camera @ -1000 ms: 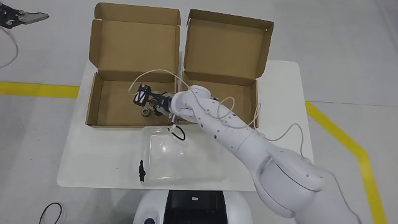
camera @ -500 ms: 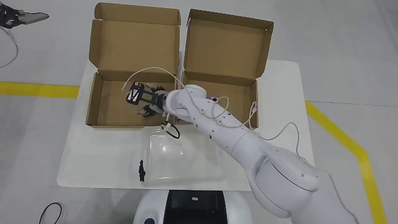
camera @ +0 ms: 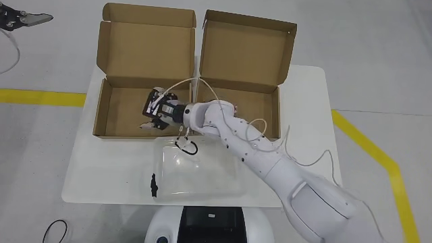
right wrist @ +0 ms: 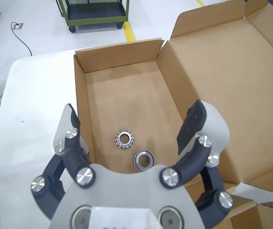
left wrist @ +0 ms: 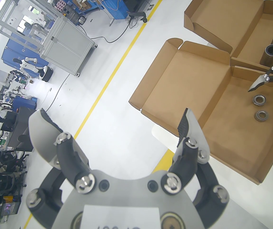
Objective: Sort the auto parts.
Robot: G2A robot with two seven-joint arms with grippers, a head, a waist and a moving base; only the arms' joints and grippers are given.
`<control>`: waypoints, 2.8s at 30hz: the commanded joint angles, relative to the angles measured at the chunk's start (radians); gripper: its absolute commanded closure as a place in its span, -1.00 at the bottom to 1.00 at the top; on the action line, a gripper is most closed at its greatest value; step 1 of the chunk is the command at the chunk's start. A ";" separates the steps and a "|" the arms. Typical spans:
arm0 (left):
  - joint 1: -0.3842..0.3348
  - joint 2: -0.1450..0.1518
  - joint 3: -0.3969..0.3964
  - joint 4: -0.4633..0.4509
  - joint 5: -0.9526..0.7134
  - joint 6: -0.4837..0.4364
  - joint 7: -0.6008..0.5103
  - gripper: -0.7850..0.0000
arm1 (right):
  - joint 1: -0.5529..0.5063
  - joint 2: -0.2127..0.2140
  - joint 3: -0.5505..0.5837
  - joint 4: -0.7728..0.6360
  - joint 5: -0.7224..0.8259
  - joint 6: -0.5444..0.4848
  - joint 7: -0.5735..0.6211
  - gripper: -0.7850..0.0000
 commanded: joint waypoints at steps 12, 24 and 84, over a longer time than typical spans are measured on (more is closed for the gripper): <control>0.000 0.000 0.000 0.000 0.000 0.000 0.000 -1.00 | -0.360 0.171 0.300 -0.480 -0.139 -0.053 0.091 -1.00; 0.000 0.000 0.000 0.000 0.000 0.000 0.000 -1.00 | -0.716 0.270 0.585 -0.809 -0.220 -0.091 0.074 -1.00; 0.000 0.000 0.000 0.000 0.000 0.000 0.000 -1.00 | -1.517 0.368 1.009 -1.277 -0.300 0.196 -0.418 -1.00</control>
